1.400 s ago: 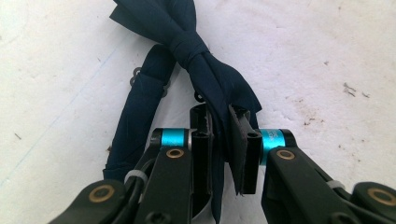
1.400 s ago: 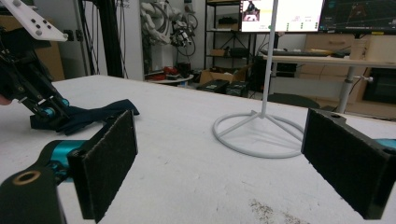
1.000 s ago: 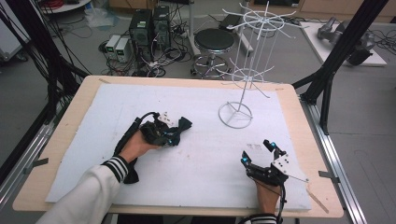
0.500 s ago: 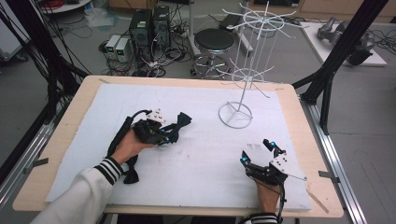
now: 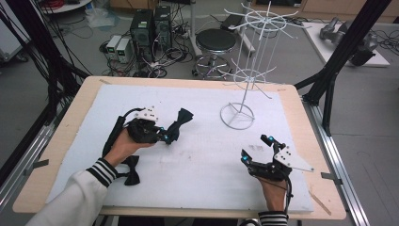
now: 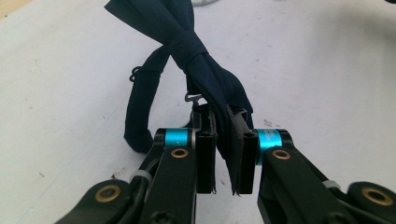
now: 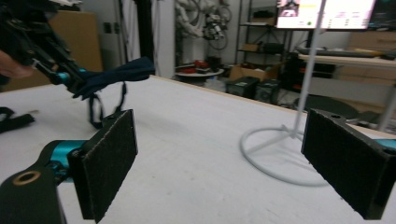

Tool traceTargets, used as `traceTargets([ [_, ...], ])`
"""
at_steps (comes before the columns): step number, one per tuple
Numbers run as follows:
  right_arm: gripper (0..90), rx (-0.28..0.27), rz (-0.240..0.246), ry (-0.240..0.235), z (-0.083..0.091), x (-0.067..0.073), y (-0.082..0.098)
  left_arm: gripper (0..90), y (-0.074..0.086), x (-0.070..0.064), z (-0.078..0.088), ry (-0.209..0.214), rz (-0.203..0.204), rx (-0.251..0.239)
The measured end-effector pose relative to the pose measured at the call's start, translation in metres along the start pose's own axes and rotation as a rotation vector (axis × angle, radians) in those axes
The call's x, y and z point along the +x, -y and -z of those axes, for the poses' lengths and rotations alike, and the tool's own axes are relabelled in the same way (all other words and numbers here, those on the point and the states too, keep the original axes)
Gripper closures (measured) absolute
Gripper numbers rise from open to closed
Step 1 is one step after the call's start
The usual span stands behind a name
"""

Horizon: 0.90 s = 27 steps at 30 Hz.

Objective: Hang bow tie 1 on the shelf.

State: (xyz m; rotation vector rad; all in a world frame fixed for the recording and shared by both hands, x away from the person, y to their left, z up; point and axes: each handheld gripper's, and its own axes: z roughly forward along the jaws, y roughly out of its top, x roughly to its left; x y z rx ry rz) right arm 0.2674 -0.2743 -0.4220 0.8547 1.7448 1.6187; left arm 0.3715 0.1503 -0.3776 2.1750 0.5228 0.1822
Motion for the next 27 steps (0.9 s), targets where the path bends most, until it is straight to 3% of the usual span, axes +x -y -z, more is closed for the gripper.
traceTargets([
  [2, 10.0, -0.006, -0.035, -0.065, -0.003, -0.003, -0.011, 82.4, 0.000, -0.001, 0.002, 0.008, -0.005, -0.017],
  [3, 10.0, -0.006, -0.035, -0.065, -0.003, -0.003, -0.011, 82.4, -0.001, -0.002, 0.003, 0.007, -0.009, -0.019],
  [6, 10.0, -0.014, -0.017, -0.138, -0.008, -0.004, -0.026, 82.5, 0.000, -0.003, 0.007, 0.016, -0.016, -0.030],
  [8, 10.0, -0.015, -0.017, -0.148, -0.009, -0.004, -0.029, 82.5, 0.000, -0.003, 0.009, 0.027, -0.027, -0.042],
  [9, 10.0, -0.011, -0.015, -0.192, -0.013, -0.004, -0.036, 82.5, -0.001, -0.004, 0.010, 0.027, -0.030, -0.053],
  [11, 10.0, -0.004, -0.017, -0.211, -0.015, -0.004, -0.039, 82.6, -0.001, -0.004, 0.013, 0.043, -0.039, -0.067],
  [12, 10.0, 0.012, -0.023, -0.245, -0.019, -0.004, -0.043, 82.6, -0.001, -0.005, 0.014, 0.049, -0.038, -0.082],
  [17, 10.0, 0.055, 0.005, -0.297, -0.029, -0.003, -0.051, 82.7, -0.002, -0.007, 0.019, 0.072, -0.049, -0.113],
  [27, 10.0, 0.087, -0.006, -0.388, -0.048, -0.006, -0.070, 82.8, -0.004, -0.010, 0.026, 0.132, -0.052, -0.184],
])
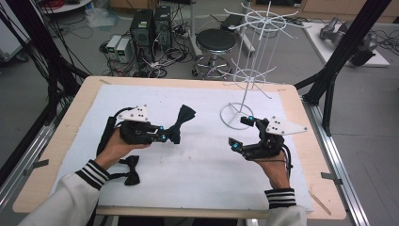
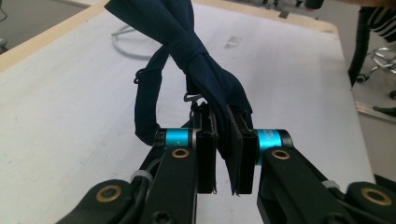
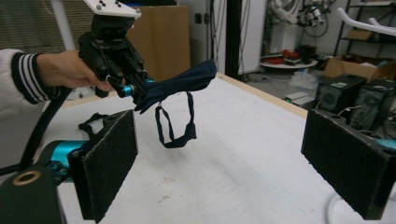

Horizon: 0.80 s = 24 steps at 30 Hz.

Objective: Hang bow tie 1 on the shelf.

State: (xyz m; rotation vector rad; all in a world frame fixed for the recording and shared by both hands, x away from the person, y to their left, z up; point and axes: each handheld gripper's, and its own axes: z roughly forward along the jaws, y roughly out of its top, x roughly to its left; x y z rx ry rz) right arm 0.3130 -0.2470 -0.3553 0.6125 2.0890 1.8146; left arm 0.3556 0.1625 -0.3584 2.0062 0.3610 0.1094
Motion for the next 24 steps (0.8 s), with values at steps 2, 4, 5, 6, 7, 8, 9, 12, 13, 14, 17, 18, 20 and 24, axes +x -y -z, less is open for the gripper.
traceTargets([
  [2, 10.1, 0.010, -0.004, -0.018, -0.002, -0.002, -0.002, 82.8, -0.001, -0.001, 0.000, 0.011, 0.003, -0.018],
  [4, 10.1, 0.021, -0.001, -0.033, -0.006, -0.003, -0.006, 82.8, -0.002, -0.002, 0.000, 0.022, -0.001, -0.026],
  [5, 10.1, 0.021, -0.001, -0.033, -0.006, -0.003, -0.006, 82.8, -0.002, -0.003, -0.001, 0.029, -0.004, -0.028],
  [6, 10.1, 0.019, 0.000, -0.046, -0.007, -0.004, -0.007, 82.8, -0.002, -0.004, -0.001, 0.035, -0.007, -0.031],
  [7, 10.1, 0.016, -0.001, -0.056, -0.008, -0.004, -0.008, 82.8, -0.003, -0.005, -0.002, 0.040, -0.010, -0.034],
  [8, 10.1, 0.016, 0.002, -0.067, -0.009, -0.004, -0.010, 82.8, -0.003, -0.006, -0.002, 0.044, -0.011, -0.038],
  [9, 10.1, 0.018, 0.000, -0.079, -0.010, -0.004, -0.012, 82.8, -0.004, -0.006, -0.002, 0.049, -0.018, -0.043],
  [12, 10.1, 0.032, 0.009, -0.116, -0.015, -0.005, -0.018, 82.8, -0.005, -0.009, -0.003, 0.057, -0.026, -0.056],
  [13, 10.1, 0.043, 0.028, -0.134, -0.020, -0.005, -0.022, 82.8, -0.005, -0.010, -0.003, 0.063, -0.028, -0.058],
  [14, 10.1, 0.043, 0.028, -0.134, -0.020, -0.005, -0.022, 82.8, -0.005, -0.011, -0.003, 0.065, -0.028, -0.061],
  [17, 10.1, 0.050, 0.031, -0.166, -0.024, -0.007, -0.029, 82.8, -0.006, -0.013, -0.003, 0.075, -0.037, -0.069],
  [18, 10.1, 0.052, 0.030, -0.177, -0.026, -0.007, -0.030, 82.8, -0.007, -0.014, -0.003, 0.077, -0.039, -0.074],
  [20, 10.1, 0.055, 0.027, -0.182, -0.029, -0.008, -0.033, 82.9, -0.007, -0.016, -0.003, 0.082, -0.044, -0.080],
  [24, 10.1, 0.064, 0.012, -0.198, -0.036, -0.010, -0.038, 82.9, -0.009, -0.020, -0.004, 0.095, -0.057, -0.094],
])
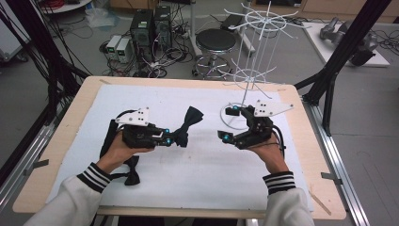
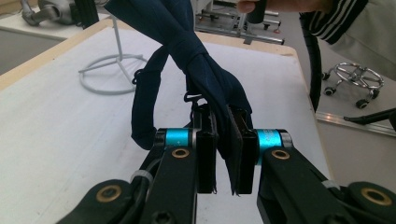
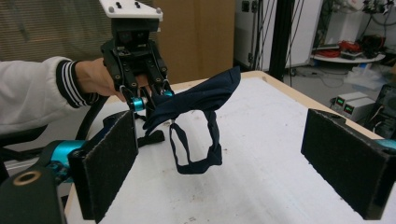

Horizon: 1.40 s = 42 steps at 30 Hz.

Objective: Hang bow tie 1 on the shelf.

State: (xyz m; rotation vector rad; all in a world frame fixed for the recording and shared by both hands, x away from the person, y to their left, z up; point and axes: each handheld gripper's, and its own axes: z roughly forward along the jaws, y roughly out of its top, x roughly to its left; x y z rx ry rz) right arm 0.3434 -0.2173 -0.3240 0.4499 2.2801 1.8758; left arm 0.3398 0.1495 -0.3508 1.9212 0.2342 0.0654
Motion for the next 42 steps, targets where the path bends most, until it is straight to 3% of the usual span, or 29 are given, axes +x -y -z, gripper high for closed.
traceTargets([
  [4, 10.5, 0.024, -0.008, -0.038, -0.007, 0.001, -0.006, 82.9, -0.002, -0.003, -0.001, 0.015, -0.016, -0.013],
  [7, 10.6, 0.058, 0.012, -0.069, -0.016, 0.003, -0.015, 82.9, -0.003, -0.004, -0.001, 0.023, -0.019, -0.024],
  [11, 10.7, 0.067, 0.019, -0.086, -0.022, 0.003, -0.021, 82.9, -0.004, -0.007, -0.001, 0.035, -0.015, -0.044],
  [15, 10.7, 0.080, 0.018, -0.099, -0.029, 0.003, -0.025, 82.9, -0.005, -0.009, 0.001, 0.042, -0.038, -0.053],
  [20, 16.5, 0.083, 0.013, -0.140, -0.034, 0.001, -0.027, 82.9, -0.005, -0.012, 0.002, 0.045, -0.054, -0.064],
  [31, 24.3, 0.105, 0.013, -0.177, -0.044, 0.003, -0.031, 82.9, -0.007, -0.016, 0.004, 0.058, -0.083, -0.067],
  [42, 34.2, 0.104, -0.030, -0.199, -0.048, 0.003, -0.031, 83.0, -0.008, -0.018, 0.003, 0.067, -0.103, -0.073],
])
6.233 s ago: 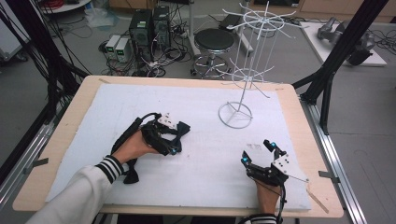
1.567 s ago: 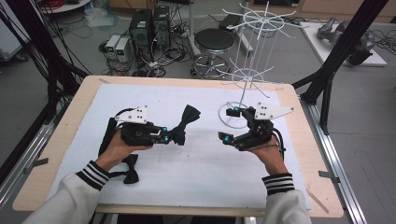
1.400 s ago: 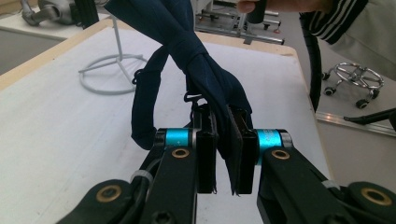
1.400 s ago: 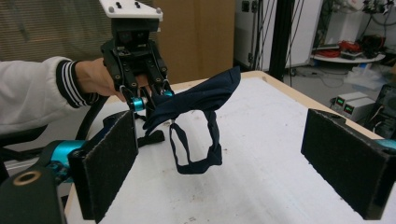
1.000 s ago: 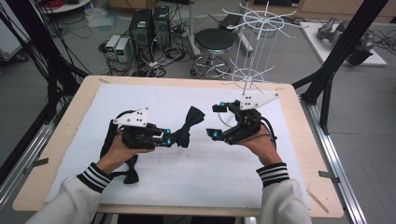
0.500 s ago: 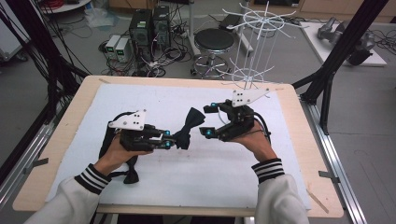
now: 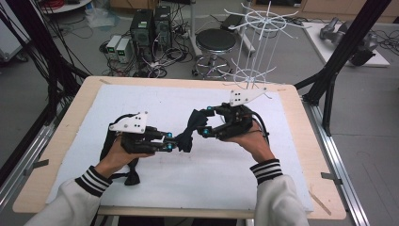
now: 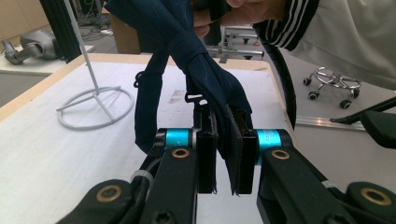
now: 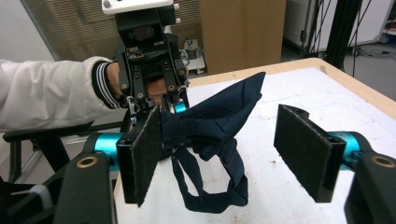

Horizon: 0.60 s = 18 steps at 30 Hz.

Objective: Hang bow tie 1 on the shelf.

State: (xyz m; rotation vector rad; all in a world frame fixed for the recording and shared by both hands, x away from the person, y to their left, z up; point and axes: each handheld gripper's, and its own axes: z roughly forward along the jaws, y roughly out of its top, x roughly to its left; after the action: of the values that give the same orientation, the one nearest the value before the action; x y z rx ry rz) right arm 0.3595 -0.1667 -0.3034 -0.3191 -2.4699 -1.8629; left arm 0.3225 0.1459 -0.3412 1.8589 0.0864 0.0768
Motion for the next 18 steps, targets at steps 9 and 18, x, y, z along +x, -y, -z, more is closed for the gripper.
traceTargets([
  [9, 42.5, 0.015, -0.021, -0.020, -0.0048, -0.0008, 0.0005, 83.1, -0.0013, -0.0020, -0.0031, 0.007, -0.019, 0.013],
  [18, 59.3, 0.027, -0.002, -0.037, -0.0079, 0.0003, 0.0002, 83.3, -0.0008, -0.0002, -0.0019, -0.002, -0.019, 0.023],
])
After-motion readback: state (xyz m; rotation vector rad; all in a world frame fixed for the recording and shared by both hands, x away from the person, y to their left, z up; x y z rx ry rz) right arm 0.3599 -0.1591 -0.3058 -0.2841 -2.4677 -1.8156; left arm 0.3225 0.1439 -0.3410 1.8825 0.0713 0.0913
